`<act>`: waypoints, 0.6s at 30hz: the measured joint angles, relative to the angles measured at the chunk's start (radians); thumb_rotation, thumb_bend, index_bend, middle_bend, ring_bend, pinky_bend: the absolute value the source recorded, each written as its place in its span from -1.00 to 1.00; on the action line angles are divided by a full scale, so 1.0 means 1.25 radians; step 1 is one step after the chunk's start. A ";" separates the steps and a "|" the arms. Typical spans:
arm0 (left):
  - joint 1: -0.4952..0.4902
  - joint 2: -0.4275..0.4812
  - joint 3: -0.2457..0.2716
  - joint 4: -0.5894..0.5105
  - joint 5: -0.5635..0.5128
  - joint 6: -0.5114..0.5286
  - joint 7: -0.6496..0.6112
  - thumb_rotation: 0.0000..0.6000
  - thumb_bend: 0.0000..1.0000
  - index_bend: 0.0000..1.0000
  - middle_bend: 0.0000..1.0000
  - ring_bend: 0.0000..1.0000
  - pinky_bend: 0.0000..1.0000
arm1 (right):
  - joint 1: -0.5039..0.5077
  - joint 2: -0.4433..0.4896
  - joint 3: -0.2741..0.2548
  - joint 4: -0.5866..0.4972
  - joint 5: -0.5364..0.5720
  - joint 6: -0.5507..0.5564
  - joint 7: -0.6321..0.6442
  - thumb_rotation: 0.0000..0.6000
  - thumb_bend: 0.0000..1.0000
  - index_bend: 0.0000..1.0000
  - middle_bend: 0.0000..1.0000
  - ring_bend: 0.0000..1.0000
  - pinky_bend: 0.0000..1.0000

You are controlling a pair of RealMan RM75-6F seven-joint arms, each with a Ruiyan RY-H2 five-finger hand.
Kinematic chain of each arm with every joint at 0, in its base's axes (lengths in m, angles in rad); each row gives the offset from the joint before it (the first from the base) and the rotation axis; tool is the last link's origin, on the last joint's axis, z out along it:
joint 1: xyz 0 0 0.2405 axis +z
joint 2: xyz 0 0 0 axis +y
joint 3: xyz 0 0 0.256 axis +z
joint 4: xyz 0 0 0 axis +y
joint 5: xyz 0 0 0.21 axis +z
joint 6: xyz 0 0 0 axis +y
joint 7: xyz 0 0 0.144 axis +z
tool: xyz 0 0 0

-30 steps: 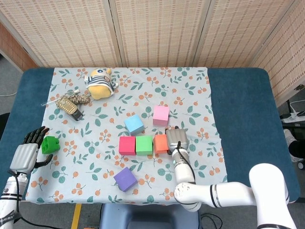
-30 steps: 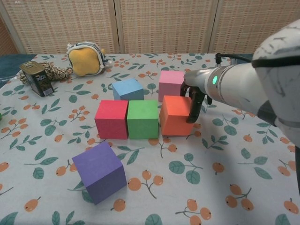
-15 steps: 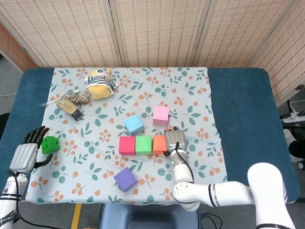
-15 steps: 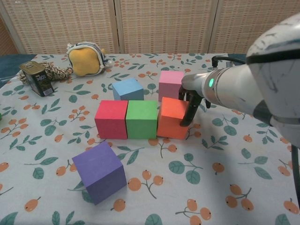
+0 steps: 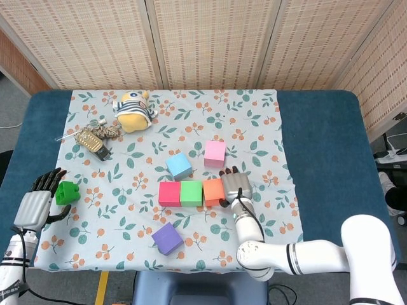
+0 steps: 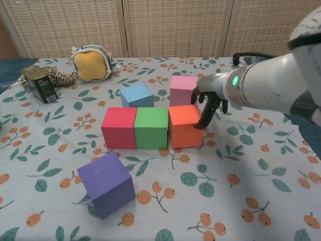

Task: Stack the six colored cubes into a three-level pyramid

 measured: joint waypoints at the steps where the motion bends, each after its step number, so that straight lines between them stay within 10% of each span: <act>1: 0.000 -0.001 0.000 0.000 0.000 0.000 0.002 1.00 -0.30 -1.00 -1.00 -1.00 -0.81 | 0.000 0.005 -0.003 -0.004 0.000 -0.002 0.000 0.70 -0.51 -0.77 -0.84 -0.99 -0.37; 18: 0.004 0.002 0.001 -0.008 0.002 0.009 0.008 1.00 -0.30 -1.00 -1.00 -1.00 -0.81 | -0.048 0.124 -0.064 -0.103 -0.118 -0.054 0.068 0.73 -0.51 -0.78 -0.89 -1.00 -0.47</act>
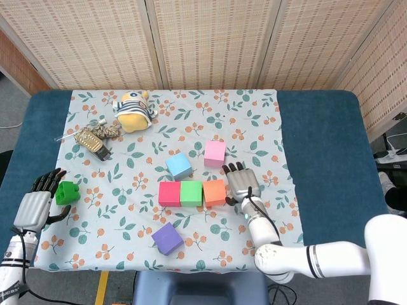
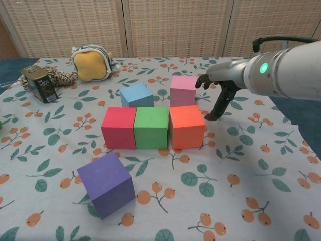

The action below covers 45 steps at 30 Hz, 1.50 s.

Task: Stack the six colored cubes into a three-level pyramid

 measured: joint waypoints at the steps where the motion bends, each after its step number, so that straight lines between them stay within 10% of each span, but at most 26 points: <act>1: 0.000 0.000 0.000 -0.001 0.000 0.001 0.002 1.00 -0.30 -1.00 -1.00 -1.00 -0.81 | -0.011 0.020 -0.015 -0.012 -0.025 -0.010 0.011 0.73 -0.49 -0.75 -0.89 -1.00 -0.49; 14: -0.005 -0.010 -0.001 -0.001 -0.007 -0.007 0.025 1.00 -0.30 -1.00 -1.00 -1.00 -0.81 | -0.079 0.155 -0.198 -0.085 -0.199 -0.151 0.086 0.59 -0.13 -0.69 -0.93 -1.00 -0.68; 45: 0.000 -0.003 -0.001 -0.002 -0.009 -0.003 0.019 1.00 -0.30 -1.00 -1.00 -1.00 -0.81 | 0.004 0.100 -0.247 -0.055 -0.159 -0.185 0.167 0.64 -0.13 -0.78 -0.98 -1.00 -0.70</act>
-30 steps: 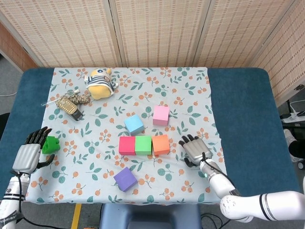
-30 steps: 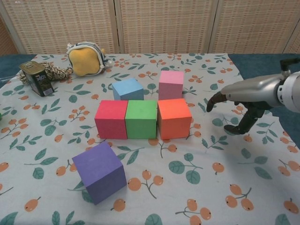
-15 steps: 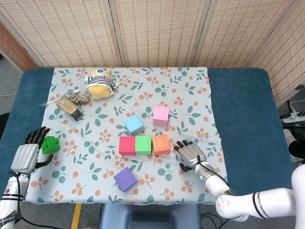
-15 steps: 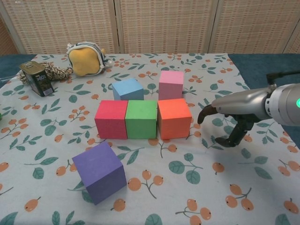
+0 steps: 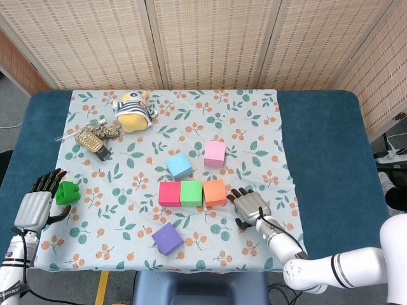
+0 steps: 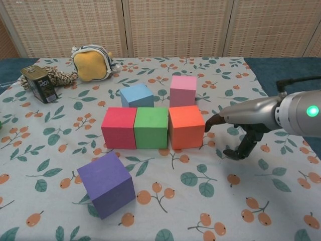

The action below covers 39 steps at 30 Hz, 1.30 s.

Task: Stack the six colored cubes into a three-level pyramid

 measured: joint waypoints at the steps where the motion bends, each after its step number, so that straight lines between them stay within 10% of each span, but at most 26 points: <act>1: 0.000 0.000 0.000 0.000 0.000 0.001 0.000 1.00 -0.30 -1.00 -1.00 -1.00 -0.81 | 0.002 -0.001 -0.001 -0.001 0.001 0.000 0.002 0.64 -0.13 -0.78 -0.98 -1.00 -0.70; 39: 0.002 0.003 0.000 -0.004 0.002 0.003 -0.002 1.00 -0.30 -1.00 -1.00 -1.00 -0.81 | 0.031 0.039 -0.049 -0.042 -0.006 0.027 0.032 0.72 -0.13 -0.84 -0.99 -1.00 -0.70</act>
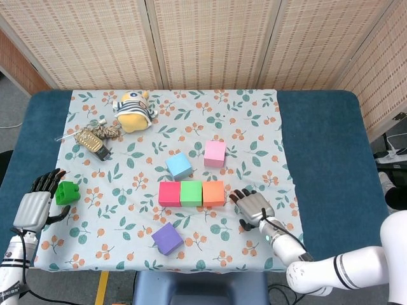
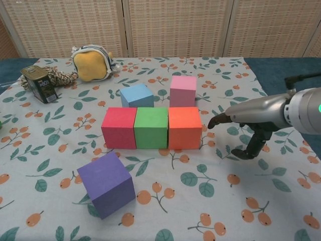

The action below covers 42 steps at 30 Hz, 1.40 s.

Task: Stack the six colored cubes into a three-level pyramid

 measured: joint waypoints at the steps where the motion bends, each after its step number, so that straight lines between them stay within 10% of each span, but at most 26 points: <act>1: 0.001 0.000 0.000 -0.001 0.001 0.001 0.000 1.00 -0.30 -1.00 -1.00 -1.00 -0.81 | -0.004 0.007 -0.004 -0.006 -0.011 0.004 0.002 0.72 -0.13 -0.85 -0.99 -1.00 -0.70; 19: -0.003 -0.008 0.036 -0.005 0.088 0.014 -0.035 1.00 -0.30 -1.00 -1.00 -1.00 -0.78 | -0.149 0.090 -0.026 0.012 -0.375 0.079 0.164 0.72 -0.31 -1.00 -0.99 -1.00 -0.73; 29: -0.016 -0.025 0.022 0.015 0.062 -0.001 -0.019 1.00 -0.30 -1.00 -1.00 -1.00 -0.78 | -0.061 0.030 0.145 0.130 -0.195 0.022 0.161 0.73 -0.42 -1.00 -1.00 -1.00 -0.79; 42: -0.024 -0.027 0.002 0.046 0.017 -0.026 -0.039 1.00 -0.30 -1.00 -1.00 -1.00 -0.78 | 0.151 -0.223 0.181 0.457 -0.087 -0.021 -0.107 0.72 -0.66 -1.00 -1.00 -1.00 -0.91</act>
